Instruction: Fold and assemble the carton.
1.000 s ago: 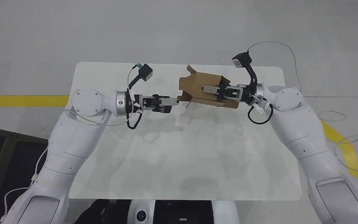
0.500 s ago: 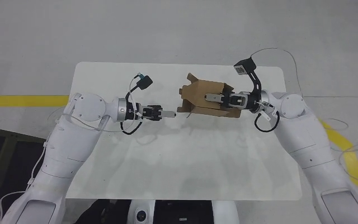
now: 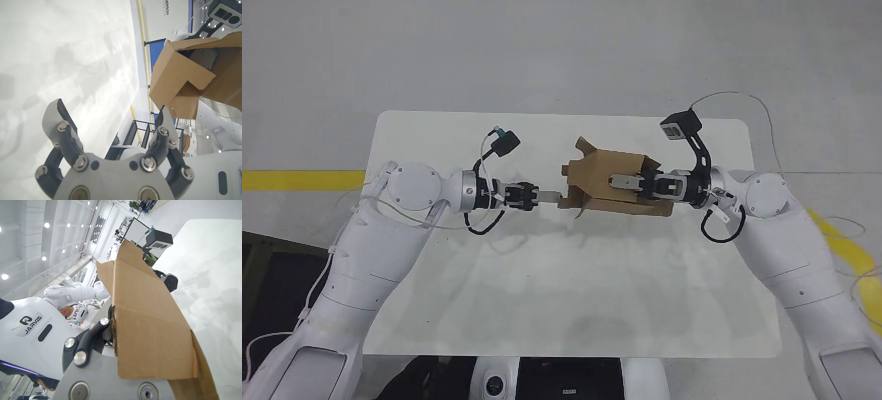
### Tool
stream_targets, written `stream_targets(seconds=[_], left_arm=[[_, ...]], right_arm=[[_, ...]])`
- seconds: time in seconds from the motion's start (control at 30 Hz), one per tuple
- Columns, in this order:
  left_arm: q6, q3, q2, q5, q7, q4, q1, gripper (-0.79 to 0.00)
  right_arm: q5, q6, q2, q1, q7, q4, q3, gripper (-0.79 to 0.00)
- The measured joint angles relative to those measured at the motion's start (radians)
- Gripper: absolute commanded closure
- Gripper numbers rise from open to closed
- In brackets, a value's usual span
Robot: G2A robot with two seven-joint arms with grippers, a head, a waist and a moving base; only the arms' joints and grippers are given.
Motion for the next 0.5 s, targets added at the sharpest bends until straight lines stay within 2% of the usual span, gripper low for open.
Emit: stream_targets(seconds=[0.5], left_arm=[[-0.032,0.068,-0.023,-0.052,0.019,0.046,-0.068,-0.785]], right_arm=[[0.032,0.000,-0.008,0.025,0.000,-0.018,-0.059,0.000]])
